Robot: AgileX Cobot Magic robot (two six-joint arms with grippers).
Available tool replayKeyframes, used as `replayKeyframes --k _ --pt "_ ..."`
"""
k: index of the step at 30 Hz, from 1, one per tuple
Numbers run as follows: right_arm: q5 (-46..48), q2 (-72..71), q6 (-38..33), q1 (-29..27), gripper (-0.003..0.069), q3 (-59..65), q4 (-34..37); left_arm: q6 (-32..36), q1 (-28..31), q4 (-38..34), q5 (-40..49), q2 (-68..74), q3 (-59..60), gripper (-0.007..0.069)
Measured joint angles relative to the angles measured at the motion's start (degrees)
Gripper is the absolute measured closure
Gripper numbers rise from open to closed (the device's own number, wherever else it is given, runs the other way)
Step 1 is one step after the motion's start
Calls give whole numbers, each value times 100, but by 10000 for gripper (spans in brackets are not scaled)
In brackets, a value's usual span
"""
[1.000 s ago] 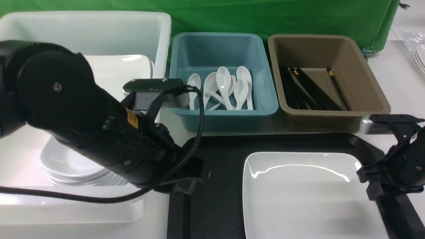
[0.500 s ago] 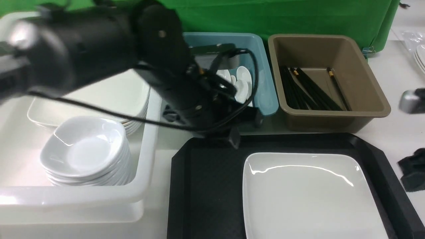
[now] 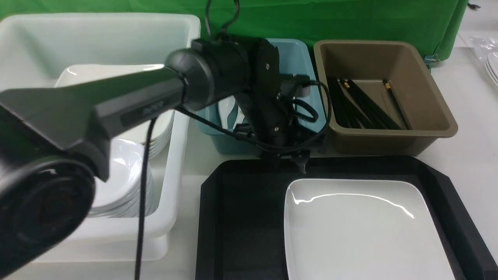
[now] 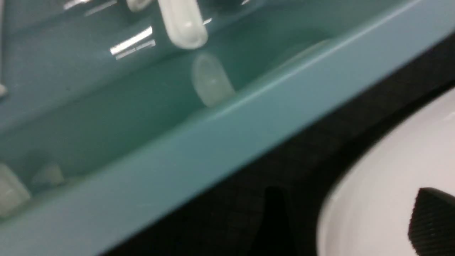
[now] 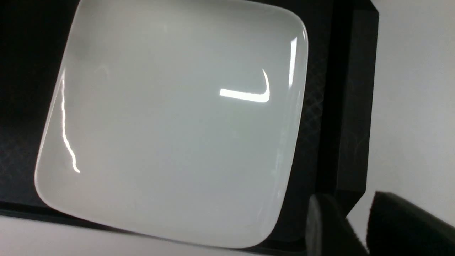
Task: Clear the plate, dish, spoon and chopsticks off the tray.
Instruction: Use the left arm to grab a plate from the dinner plate
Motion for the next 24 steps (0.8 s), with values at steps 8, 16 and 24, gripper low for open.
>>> replayKeyframes --k 8,16,24 --pt "-108 0 0 0 443 70 0 554 0 -680 11 425 1 99" --pt "-283 0 0 0 443 70 0 879 -5 -931 159 523 -47 258" --pt "-325 0 -4 0 443 70 0 903 -44 -1098 265 524 -47 468"
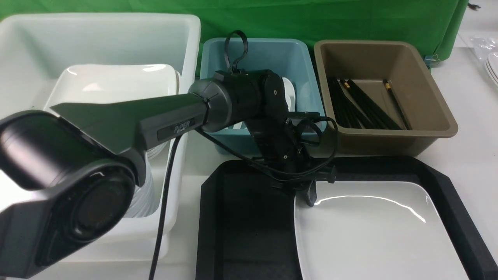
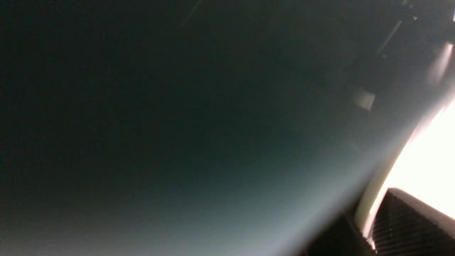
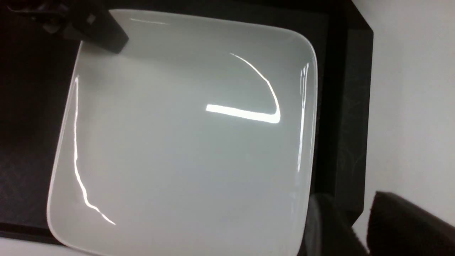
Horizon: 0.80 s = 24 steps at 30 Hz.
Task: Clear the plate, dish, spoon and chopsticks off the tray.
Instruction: Use the left arm to grab a plate from the dinner plate, then use the left arm to put the plate into the large storage box on the left
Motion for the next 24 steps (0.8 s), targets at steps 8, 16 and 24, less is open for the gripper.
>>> replayKeyframes --k 8,16,24 --pt "-2 0 0 0 442 0 0 -19 -17 230 69 -585 0 541" --pt "-2 0 0 0 424 0 0 -23 -17 617 292 -1553 0 603" --pt "-2 0 0 0 422 0 0 -100 -11 1026 456 -2191 5 607"
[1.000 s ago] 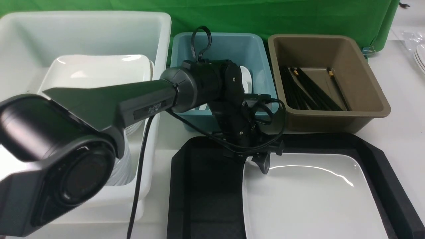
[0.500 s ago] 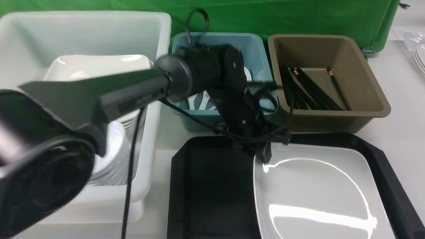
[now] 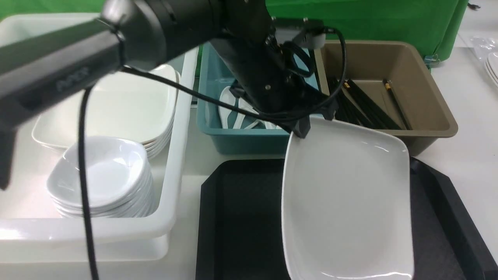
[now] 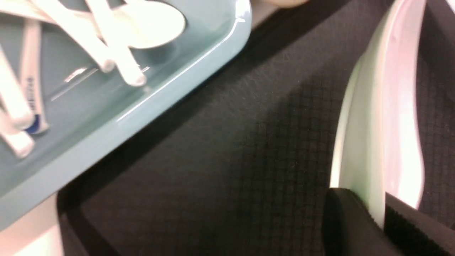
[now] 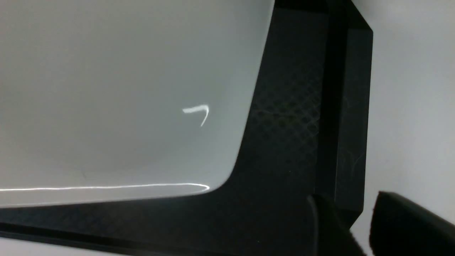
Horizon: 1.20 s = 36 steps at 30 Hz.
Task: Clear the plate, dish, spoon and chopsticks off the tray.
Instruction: Use the left arm to put the plate into the large storage box on the left
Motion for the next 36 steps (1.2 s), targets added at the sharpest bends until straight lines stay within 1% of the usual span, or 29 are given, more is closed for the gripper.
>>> replayKeyframes --k 6,9,17,31,36 --pt "-68 0 0 0 423 0 0 -11 63 87 284 -175 -109 604" --pt "-105 0 0 0 423 0 0 -60 121 270 430 -175 -207 604" --pt "-105 0 0 0 421 0 0 -146 121 514 521 -175 -300 604" --pt "-110 0 0 0 421 0 0 -161 121 818 936 -220 -1071 603" --pt "-110 0 0 0 421 0 0 -161 131 1093 1059 -220 -1443 603"
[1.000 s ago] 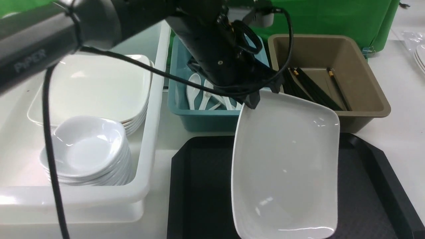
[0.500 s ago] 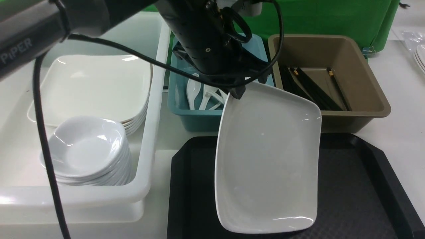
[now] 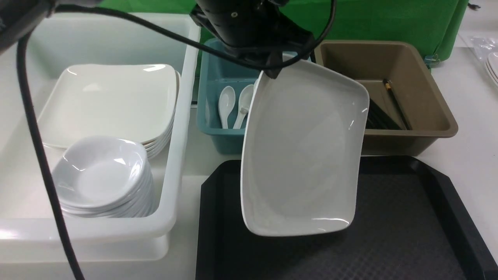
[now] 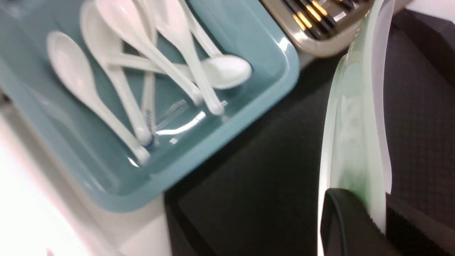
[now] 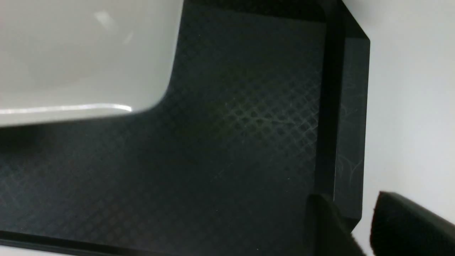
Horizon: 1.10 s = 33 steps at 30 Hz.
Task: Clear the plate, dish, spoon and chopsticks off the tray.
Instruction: Use the left arm to put the plate into the large storage box on the left
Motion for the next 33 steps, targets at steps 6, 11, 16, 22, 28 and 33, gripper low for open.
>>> replayKeyframes --k 6,11,16,22,28,33 --pt "0 0 0 0 421 0 0 -30 440 -154 19 -90 -493 603" --pt "0 0 0 0 421 0 0 -53 1428 -636 16 -351 -684 603" --pt "-13 0 0 0 421 0 0 -40 2643 -1337 39 -651 -690 603" --pt "-18 0 0 0 421 0 0 68 4769 -2280 39 -962 -694 601" --pt "-163 0 0 0 422 0 0 153 5914 -2758 -26 -968 -442 601" --pt "-292 0 0 0 421 0 0 276 6203 -2834 -423 -974 570 601"
